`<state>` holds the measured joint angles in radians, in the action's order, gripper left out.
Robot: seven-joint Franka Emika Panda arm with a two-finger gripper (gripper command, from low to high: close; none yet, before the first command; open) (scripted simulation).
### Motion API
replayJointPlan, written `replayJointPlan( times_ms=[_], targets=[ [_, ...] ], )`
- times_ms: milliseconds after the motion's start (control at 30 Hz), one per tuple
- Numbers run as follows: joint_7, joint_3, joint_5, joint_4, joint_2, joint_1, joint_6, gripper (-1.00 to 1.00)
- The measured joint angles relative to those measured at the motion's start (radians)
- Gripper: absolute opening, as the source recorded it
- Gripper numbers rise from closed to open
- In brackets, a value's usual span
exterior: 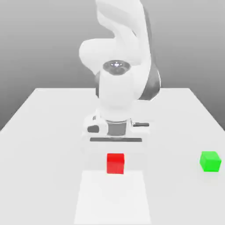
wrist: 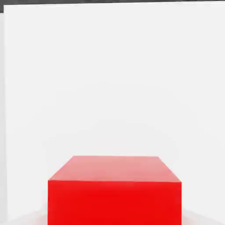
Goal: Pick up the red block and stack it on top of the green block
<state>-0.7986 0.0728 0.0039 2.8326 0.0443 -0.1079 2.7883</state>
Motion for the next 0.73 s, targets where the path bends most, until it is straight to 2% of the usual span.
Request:
replayJointPlan(
  times_ms=[433, 467, 600, 633, 733],
  targets=[
    [0.173, 0.202, -0.005, -0.189, -0.044, -0.503, -0.146, -1.00],
    [0.171, 0.208, -0.017, -0.197, -0.064, -0.543, -0.134, -1.00],
    [0.116, 0.163, -0.102, -0.211, -0.193, -0.547, -0.023, -1.00],
    [0.099, 0.149, -0.125, -0.213, -0.227, -0.556, 0.008, 1.00],
    [0.099, 0.149, -0.125, -0.213, -0.227, -0.556, 0.008, 1.00]
  ],
)
